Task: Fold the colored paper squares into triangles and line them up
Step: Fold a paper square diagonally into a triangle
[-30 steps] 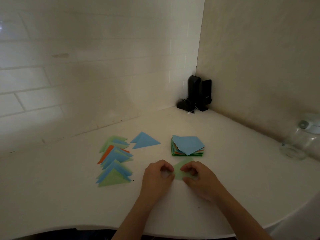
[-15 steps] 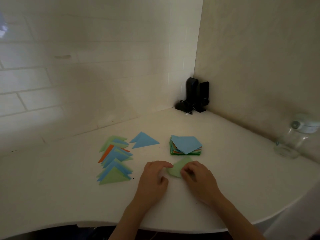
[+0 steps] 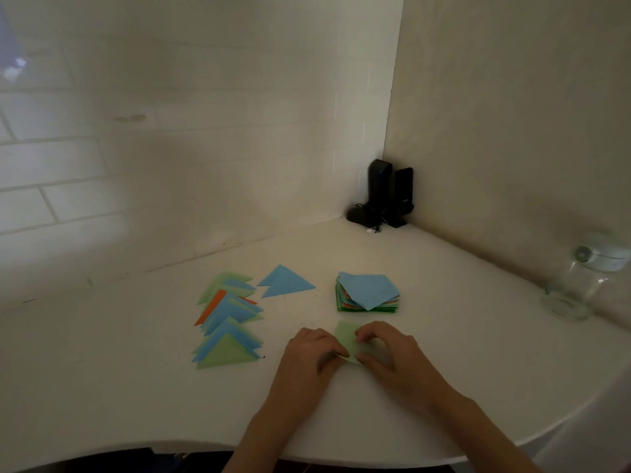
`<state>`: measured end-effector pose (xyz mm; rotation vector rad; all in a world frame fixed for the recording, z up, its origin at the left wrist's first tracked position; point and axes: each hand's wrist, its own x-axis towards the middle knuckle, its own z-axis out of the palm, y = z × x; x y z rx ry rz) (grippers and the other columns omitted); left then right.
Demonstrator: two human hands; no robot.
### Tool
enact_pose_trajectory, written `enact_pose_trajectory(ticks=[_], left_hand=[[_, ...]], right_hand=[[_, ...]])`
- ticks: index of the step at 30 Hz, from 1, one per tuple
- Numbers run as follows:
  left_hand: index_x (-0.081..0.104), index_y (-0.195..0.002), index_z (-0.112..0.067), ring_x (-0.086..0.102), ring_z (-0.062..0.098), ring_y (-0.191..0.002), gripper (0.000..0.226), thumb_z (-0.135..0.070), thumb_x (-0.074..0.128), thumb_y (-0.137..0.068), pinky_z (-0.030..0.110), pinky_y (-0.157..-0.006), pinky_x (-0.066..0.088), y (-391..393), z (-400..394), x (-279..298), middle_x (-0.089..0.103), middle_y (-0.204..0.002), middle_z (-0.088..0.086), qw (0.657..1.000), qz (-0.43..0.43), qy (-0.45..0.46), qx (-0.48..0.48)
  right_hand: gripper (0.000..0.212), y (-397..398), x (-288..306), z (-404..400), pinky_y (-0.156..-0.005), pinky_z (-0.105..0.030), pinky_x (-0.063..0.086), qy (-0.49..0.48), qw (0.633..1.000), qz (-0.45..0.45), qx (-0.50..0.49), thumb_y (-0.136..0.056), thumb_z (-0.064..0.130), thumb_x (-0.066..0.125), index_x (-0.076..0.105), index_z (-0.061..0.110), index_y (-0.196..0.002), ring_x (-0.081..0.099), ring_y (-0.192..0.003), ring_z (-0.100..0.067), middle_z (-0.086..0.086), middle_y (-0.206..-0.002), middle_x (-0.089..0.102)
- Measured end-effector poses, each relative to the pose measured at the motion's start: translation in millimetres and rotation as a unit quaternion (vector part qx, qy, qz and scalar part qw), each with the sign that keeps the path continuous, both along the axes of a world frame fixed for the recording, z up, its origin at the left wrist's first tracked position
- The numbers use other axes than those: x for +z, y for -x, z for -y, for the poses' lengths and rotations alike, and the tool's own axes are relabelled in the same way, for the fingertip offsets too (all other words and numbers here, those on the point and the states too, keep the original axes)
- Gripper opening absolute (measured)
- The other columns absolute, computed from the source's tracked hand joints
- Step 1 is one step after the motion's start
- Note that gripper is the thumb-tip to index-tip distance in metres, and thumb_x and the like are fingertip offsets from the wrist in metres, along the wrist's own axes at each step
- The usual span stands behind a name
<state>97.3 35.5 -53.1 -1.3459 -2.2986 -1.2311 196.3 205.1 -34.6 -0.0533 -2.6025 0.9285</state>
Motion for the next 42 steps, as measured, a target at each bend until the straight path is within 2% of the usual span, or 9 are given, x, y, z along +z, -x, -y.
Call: enact_pose_trajectory(ticks=[5,10,13,17,21,25,31,36,42], left_hand=[[0.068,-0.080,-0.027,0.047,0.001,-0.079,0.010,-0.028,0.058,-0.081,0.022,-0.073,0.038,-0.7,-0.9,1.4,0.063,-0.082,-0.014,1.000,-0.014,-0.002,0.005],[0.069,-0.083,-0.023,0.048,-0.002,-0.078,0.014,-0.034,0.062,-0.081,0.012,-0.072,0.036,-3.7,0.0,5.5,0.062,-0.078,-0.019,1.000,-0.001,-0.022,0.021],[0.069,-0.091,-0.024,0.051,-0.001,-0.084,0.013,-0.023,0.071,-0.079,0.008,-0.073,0.036,-7.5,2.0,10.4,0.054,-0.076,-0.023,0.997,0.058,-0.030,0.043],[0.062,-0.093,-0.031,0.051,0.000,-0.084,0.022,-0.021,0.074,-0.077,0.006,-0.070,0.034,-7.5,-0.2,12.6,0.057,-0.075,-0.014,0.993,0.095,-0.023,0.069],[0.062,-0.091,-0.029,0.050,0.001,-0.081,0.023,-0.031,0.075,-0.072,0.006,-0.070,0.034,-8.8,-5.9,12.0,0.056,-0.071,-0.018,0.992,0.080,-0.022,0.100],[0.061,-0.090,-0.027,0.050,0.003,-0.079,0.026,-0.033,0.078,-0.071,0.012,-0.068,0.037,-10.6,-9.2,11.9,0.055,-0.067,-0.018,0.990,0.074,-0.019,0.121],[0.057,-0.087,-0.029,0.049,0.003,-0.077,0.030,-0.033,0.080,-0.068,0.022,-0.068,0.041,-12.8,-11.8,11.6,0.057,-0.063,-0.016,0.985,0.076,-0.022,0.153],[0.056,-0.085,-0.029,0.050,0.004,-0.077,0.030,-0.028,0.081,-0.068,0.020,-0.068,0.041,-12.4,-10.4,10.7,0.057,-0.065,-0.014,0.983,0.088,-0.034,0.155],[0.066,-0.076,-0.025,0.054,0.008,-0.076,0.017,-0.016,0.078,-0.070,0.021,-0.070,0.041,-6.8,-8.9,4.9,0.060,-0.075,-0.015,0.989,0.041,-0.040,0.134]], right_hand=[[0.013,-7.2,5.4,-8.1,-0.088,-0.011,0.036,-0.004,0.999,0.034,0.039,-0.079,0.031,0.054,0.063,0.035,-0.088,0.052,-0.106,0.010,0.022,-0.117,0.056],[0.025,-4.3,-3.8,1.1,-0.092,-0.031,0.042,-0.027,0.999,0.012,-0.013,-0.069,0.061,0.059,0.056,0.038,-0.079,0.053,-0.104,0.008,0.026,-0.114,0.054],[0.029,3.8,-9.1,4.1,-0.087,-0.040,0.046,-0.035,0.999,-0.003,-0.038,-0.072,0.062,0.054,0.058,0.033,-0.075,0.055,-0.097,0.006,0.026,-0.107,0.054],[0.031,5.1,-16.2,4.7,-0.081,-0.038,0.047,-0.064,0.995,-0.031,-0.068,-0.081,0.055,0.049,0.062,0.027,-0.076,0.056,-0.094,0.006,0.021,-0.105,0.056],[0.046,6.8,-15.4,8.8,-0.081,-0.031,0.037,-0.074,0.992,-0.007,-0.105,-0.077,0.064,0.038,0.063,0.026,-0.075,0.053,-0.100,-0.002,0.015,-0.109,0.054],[0.043,8.0,-16.0,10.9,-0.081,-0.032,0.043,-0.071,0.988,-0.021,-0.133,-0.073,0.067,0.042,0.056,0.027,-0.066,0.053,-0.097,-0.009,0.010,-0.104,0.055],[0.034,8.6,-15.6,10.6,-0.075,-0.033,0.047,-0.039,0.987,-0.048,-0.148,-0.069,0.061,0.053,0.048,0.028,-0.065,0.053,-0.087,-0.009,0.011,-0.091,0.052],[0.029,9.3,-9.9,10.0,-0.076,-0.031,0.044,0.013,0.991,-0.029,-0.132,-0.066,0.054,0.062,0.046,0.037,-0.083,0.051,-0.086,-0.007,0.016,-0.089,0.050],[0.042,3.2,2.0,-1.9,-0.078,0.000,0.032,0.065,0.994,0.040,-0.072,-0.073,0.015,0.076,0.050,0.040,-0.095,0.051,-0.095,-0.002,0.021,-0.108,0.052]])
